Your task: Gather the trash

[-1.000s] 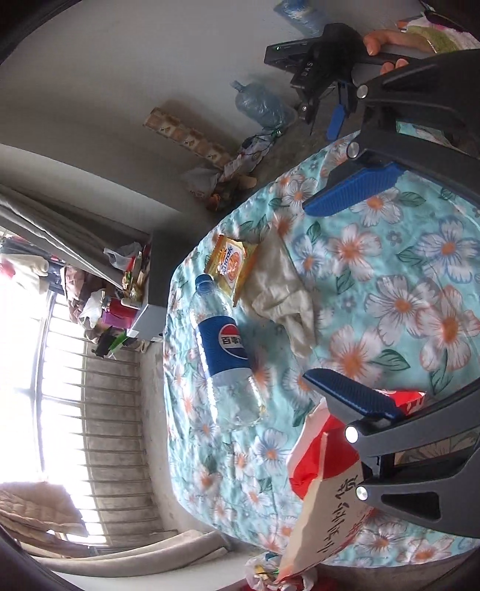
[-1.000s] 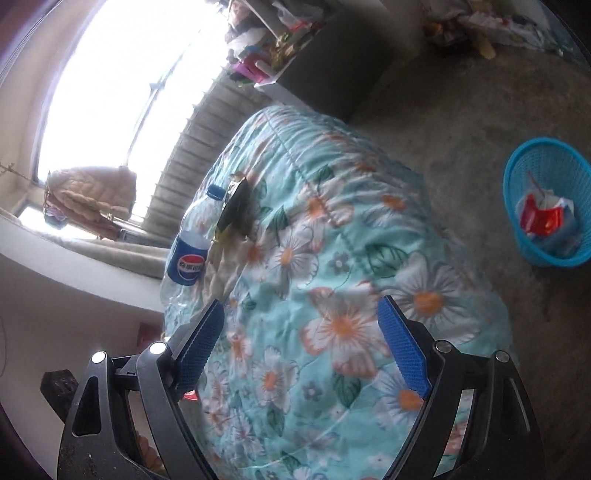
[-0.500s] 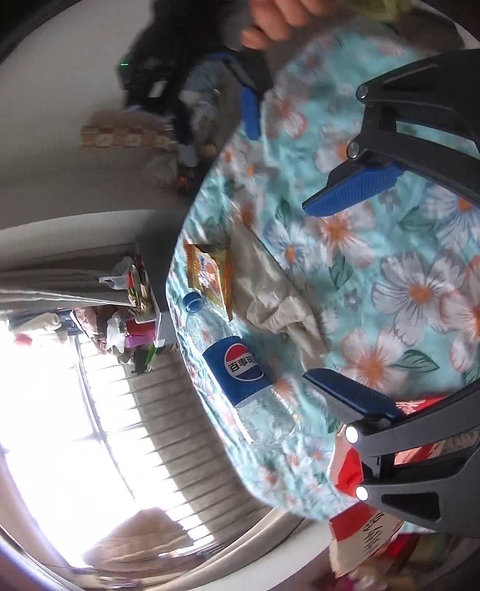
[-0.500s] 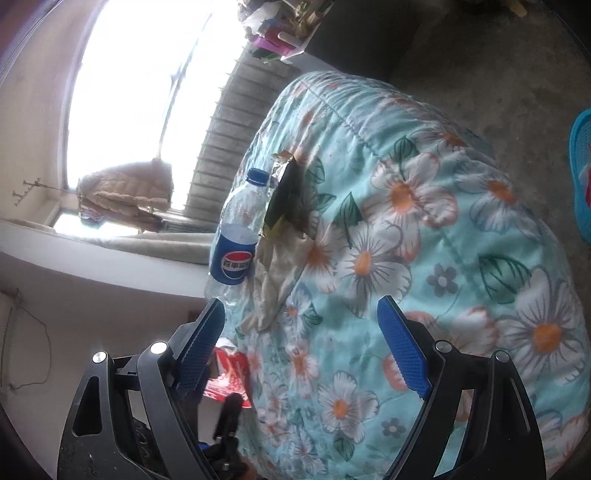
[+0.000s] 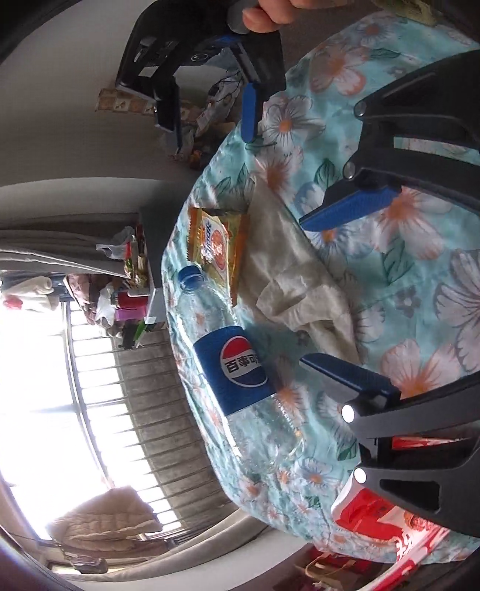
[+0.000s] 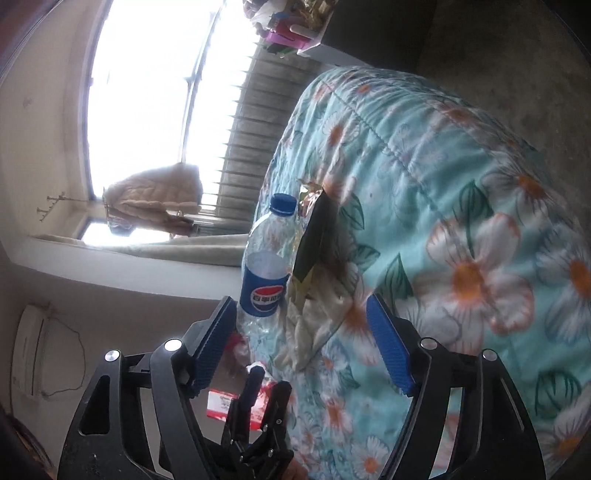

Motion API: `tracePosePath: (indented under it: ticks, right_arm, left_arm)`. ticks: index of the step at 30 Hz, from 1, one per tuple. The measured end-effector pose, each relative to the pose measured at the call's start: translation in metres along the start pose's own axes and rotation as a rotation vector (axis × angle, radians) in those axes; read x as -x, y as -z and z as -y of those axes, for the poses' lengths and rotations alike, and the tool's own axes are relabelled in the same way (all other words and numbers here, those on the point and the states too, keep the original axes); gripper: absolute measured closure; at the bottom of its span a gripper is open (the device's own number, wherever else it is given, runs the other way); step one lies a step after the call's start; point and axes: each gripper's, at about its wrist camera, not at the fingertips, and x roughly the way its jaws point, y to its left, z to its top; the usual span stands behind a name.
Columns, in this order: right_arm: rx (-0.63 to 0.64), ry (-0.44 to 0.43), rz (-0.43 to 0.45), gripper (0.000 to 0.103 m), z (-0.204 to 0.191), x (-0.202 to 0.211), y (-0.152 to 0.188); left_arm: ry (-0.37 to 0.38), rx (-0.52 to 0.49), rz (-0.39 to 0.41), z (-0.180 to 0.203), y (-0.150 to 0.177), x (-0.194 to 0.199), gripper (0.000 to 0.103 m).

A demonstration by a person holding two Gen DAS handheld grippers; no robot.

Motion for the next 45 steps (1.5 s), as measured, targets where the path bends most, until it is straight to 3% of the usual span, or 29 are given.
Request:
tracePosePath:
  ticks: [8, 11, 14, 16, 17, 22, 31, 38, 42, 45]
  right_arm:
    - [-0.116, -0.060, -0.083, 0.050, 0.014, -0.055, -0.030]
    - [-0.125, -0.067, -0.087, 0.052, 0.009, -0.064, -0.037]
    - [-0.105, -0.036, -0.097, 0.064, 0.001, -0.071, -0.040]
    - [-0.088, -0.019, -0.115, 0.090, -0.003, -0.079, -0.041]
    - [-0.087, -0.017, -0.132, 0.095, -0.003, -0.082, -0.039]
    - [-0.068, -0.001, -0.168, 0.099, -0.004, -0.068, -0.018]
    - [-0.029, -0.028, -0.194, 0.099, 0.005, -0.010, 0.041]
    - [-0.060, -0.014, -0.171, 0.099, 0.027, 0.036, 0.097]
    - [-0.083, 0.049, -0.145, 0.097, 0.036, 0.044, 0.111]
    - [-0.090, 0.054, -0.124, 0.096, 0.042, 0.050, 0.116]
  left_arm:
    - [0.026, 0.067, -0.101, -0.009, -0.006, -0.036, 0.046]
    - [0.049, 0.094, -0.169, -0.012, -0.006, -0.052, 0.053]
    - [0.068, 0.138, -0.182, -0.019, -0.007, -0.057, 0.064]
    - [0.079, 0.162, -0.183, -0.023, -0.007, -0.057, 0.078]
    - [0.088, 0.171, -0.182, -0.025, -0.008, -0.057, 0.081]
    - [0.159, 0.184, -0.202, -0.030, -0.005, -0.040, 0.091]
    - [0.356, 0.175, -0.238, -0.025, 0.024, 0.037, 0.092]
    - [0.479, 0.094, -0.347, -0.014, 0.071, 0.093, 0.091]
    - [0.485, 0.101, -0.318, -0.020, 0.078, 0.110, 0.068]
    - [0.512, 0.134, -0.255, -0.031, 0.068, 0.115, 0.065]
